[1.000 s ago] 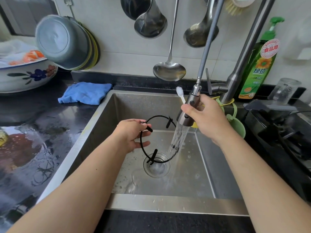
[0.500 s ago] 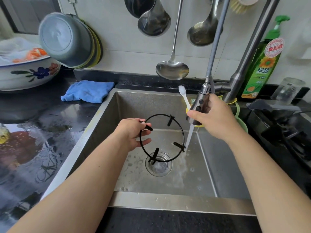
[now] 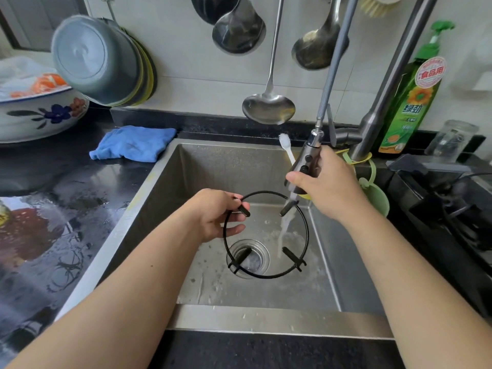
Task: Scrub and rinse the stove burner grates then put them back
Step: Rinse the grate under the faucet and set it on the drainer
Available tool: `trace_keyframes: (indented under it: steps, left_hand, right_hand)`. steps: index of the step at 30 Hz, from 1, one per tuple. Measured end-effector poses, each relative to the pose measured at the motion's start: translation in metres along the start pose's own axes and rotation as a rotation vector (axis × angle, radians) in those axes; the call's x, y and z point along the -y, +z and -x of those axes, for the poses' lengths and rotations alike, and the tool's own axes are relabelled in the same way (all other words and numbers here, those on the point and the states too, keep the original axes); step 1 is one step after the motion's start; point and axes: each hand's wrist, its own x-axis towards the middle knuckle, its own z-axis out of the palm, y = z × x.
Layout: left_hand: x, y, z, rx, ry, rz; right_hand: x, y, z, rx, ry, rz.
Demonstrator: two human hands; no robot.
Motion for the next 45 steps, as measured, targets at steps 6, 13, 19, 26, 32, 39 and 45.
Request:
trace_keyframes:
  steps: [6, 13, 19, 26, 32, 39, 45]
  left_hand:
    - [0.001, 0.005, 0.004, 0.095, 0.019, -0.052]
    - [-0.001, 0.013, 0.016, 0.223, 0.046, -0.061]
    - [-0.003, 0.015, 0.016, 0.184, 0.098, 0.068]
    - [0.002, 0.011, 0.008, -0.142, 0.398, -0.242]
    - [0.000, 0.007, 0.007, -0.262, 0.448, -0.332]
    - [0.001, 0.010, 0.011, -0.176, 0.371, -0.390]
    - [0.004, 0.015, 0.014, -0.044, 0.397, -0.530]
  right_hand:
    - [0.008, 0.010, 0.003, 0.034, -0.035, -0.107]
    - [0.024, 0.025, 0.008, 0.102, -0.087, -0.290]
    - [0.030, 0.024, 0.015, 0.124, -0.118, -0.312]
    - [0.032, 0.012, 0.019, 0.161, -0.083, -0.251]
    - [0.025, -0.003, 0.020, 0.113, -0.032, -0.076]
    - [0.005, 0.005, 0.010, -0.032, 0.028, 0.002]
    - [0.015, 0.020, 0.009, 0.047, -0.018, -0.176]
